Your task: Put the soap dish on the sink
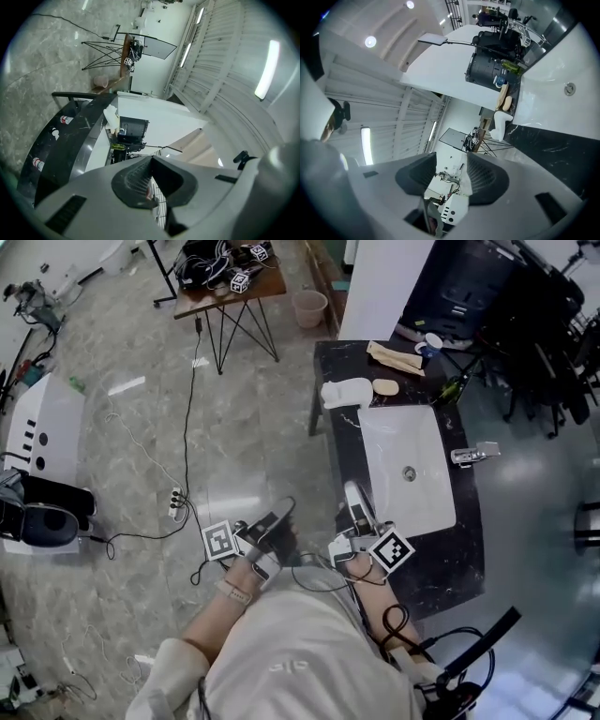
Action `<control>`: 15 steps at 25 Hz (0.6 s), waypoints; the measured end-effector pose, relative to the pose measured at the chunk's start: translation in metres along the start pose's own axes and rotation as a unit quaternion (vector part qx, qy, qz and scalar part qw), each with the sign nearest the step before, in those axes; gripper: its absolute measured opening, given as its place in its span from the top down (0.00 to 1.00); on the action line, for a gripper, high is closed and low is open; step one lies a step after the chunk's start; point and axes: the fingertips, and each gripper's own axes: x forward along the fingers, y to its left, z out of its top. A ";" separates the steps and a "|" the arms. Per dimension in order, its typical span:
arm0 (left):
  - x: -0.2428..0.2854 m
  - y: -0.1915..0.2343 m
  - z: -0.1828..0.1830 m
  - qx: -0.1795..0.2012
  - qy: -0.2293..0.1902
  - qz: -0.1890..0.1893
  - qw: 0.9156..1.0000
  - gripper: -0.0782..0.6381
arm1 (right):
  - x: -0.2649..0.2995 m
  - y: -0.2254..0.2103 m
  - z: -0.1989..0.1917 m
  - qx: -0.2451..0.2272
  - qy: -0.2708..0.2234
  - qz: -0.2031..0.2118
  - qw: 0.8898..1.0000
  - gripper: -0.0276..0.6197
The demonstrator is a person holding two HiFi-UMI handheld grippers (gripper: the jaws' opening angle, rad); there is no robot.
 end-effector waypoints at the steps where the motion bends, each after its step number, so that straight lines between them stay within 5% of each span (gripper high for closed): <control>1: 0.003 0.000 -0.001 -0.001 0.005 -0.001 1.000 0.88 | -0.005 0.002 -0.003 0.002 0.001 0.001 1.000 0.63; 8: 0.015 0.004 -0.013 -0.011 0.034 0.000 0.999 0.88 | -0.026 0.009 -0.016 0.045 -0.013 0.008 0.999 0.81; 15: 0.018 0.009 -0.013 -0.023 0.044 0.002 0.999 0.88 | -0.029 0.011 -0.023 0.055 -0.006 0.011 0.998 0.87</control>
